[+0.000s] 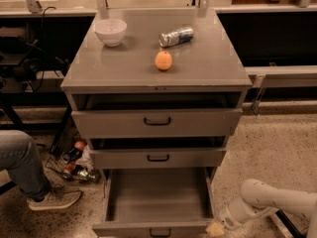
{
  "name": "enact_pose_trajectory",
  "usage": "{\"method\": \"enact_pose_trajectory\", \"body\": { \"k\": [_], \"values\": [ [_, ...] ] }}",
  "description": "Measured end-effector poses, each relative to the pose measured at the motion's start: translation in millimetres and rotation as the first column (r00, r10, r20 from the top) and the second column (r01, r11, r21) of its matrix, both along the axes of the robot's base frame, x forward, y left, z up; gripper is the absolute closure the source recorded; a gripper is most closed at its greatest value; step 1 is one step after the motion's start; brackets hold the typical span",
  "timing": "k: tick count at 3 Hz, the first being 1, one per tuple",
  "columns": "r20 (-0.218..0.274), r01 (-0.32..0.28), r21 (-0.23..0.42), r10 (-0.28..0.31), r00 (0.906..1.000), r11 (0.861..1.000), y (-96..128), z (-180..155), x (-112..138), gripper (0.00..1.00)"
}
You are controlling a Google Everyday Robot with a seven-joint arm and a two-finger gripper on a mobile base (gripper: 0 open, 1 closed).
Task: Close bottom drawer
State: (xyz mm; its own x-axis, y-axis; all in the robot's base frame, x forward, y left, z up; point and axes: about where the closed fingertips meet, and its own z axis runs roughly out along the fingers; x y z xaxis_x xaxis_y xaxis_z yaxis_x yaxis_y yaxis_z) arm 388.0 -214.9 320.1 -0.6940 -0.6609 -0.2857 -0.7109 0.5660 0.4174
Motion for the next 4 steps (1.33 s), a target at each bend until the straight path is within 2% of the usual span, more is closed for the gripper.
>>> {"method": "enact_pose_trajectory", "body": {
  "k": [1, 2, 3, 4],
  "values": [
    [-0.017, 0.006, 0.000, -0.006, 0.9998, 1.000, 0.7, -7.7, -3.0, 1.00],
    [-0.018, 0.026, 0.048, -0.025, 0.9995, 0.998, -0.6, -29.8, -7.9, 1.00],
    [0.007, 0.078, 0.118, -0.080, 0.9968, 0.990, -5.7, -80.0, -11.2, 1.00],
    [0.054, 0.102, 0.133, -0.110, 0.9925, 0.986, -1.7, -111.6, -5.6, 1.00]
  ]
}}
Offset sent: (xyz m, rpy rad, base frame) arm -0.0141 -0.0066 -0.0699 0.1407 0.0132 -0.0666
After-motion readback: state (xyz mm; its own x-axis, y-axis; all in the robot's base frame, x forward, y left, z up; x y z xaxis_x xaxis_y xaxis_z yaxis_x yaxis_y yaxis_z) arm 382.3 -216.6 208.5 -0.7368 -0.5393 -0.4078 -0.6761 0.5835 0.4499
